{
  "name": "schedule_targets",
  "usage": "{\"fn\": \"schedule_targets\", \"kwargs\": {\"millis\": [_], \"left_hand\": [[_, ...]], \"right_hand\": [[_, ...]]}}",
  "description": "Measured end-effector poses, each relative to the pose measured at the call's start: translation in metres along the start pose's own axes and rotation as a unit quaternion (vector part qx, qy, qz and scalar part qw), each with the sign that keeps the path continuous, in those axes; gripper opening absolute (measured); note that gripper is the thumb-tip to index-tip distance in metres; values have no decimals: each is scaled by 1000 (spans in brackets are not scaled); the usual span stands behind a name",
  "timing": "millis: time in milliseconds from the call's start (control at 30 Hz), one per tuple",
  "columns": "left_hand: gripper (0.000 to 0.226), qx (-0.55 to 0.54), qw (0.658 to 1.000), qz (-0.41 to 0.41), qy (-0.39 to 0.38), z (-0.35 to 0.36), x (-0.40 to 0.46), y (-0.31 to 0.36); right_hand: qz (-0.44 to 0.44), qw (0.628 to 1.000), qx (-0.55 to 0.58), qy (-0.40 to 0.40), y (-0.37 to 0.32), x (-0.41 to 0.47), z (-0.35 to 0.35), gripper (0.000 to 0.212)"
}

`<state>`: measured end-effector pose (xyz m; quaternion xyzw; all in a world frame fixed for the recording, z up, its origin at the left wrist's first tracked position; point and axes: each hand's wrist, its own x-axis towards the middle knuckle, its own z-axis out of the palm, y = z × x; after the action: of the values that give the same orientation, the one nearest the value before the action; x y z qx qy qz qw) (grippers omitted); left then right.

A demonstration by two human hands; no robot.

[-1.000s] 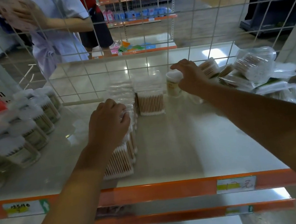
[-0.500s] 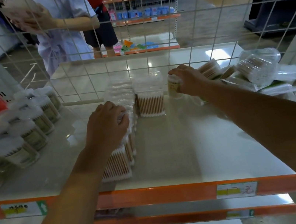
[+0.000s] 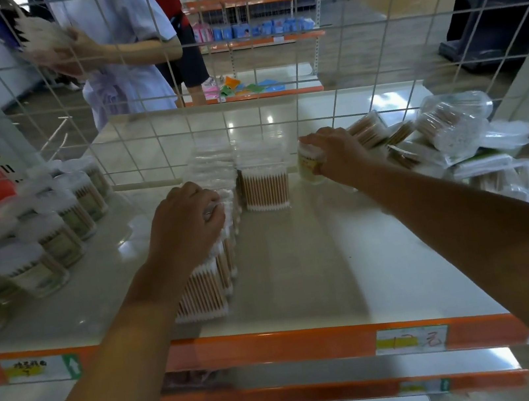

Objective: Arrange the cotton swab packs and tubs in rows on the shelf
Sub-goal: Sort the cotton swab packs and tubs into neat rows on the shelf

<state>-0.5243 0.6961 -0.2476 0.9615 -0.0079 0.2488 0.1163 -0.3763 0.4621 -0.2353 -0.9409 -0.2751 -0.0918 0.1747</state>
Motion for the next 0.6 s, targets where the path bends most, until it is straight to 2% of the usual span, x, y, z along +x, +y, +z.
{"fn": "schedule_targets", "kwargs": {"millis": [167, 367, 600], "left_hand": [[20, 1, 1000, -7, -5, -2, 0, 2], [21, 14, 1000, 4, -24, -7, 0, 7], [20, -3, 998, 31, -53, -13, 8, 2]], "right_hand": [[43, 999, 7, -28, 1, -14, -11, 62], [48, 996, 69, 33, 5, -36, -18, 59], [31, 995, 76, 52, -9, -48, -32, 59]]}}
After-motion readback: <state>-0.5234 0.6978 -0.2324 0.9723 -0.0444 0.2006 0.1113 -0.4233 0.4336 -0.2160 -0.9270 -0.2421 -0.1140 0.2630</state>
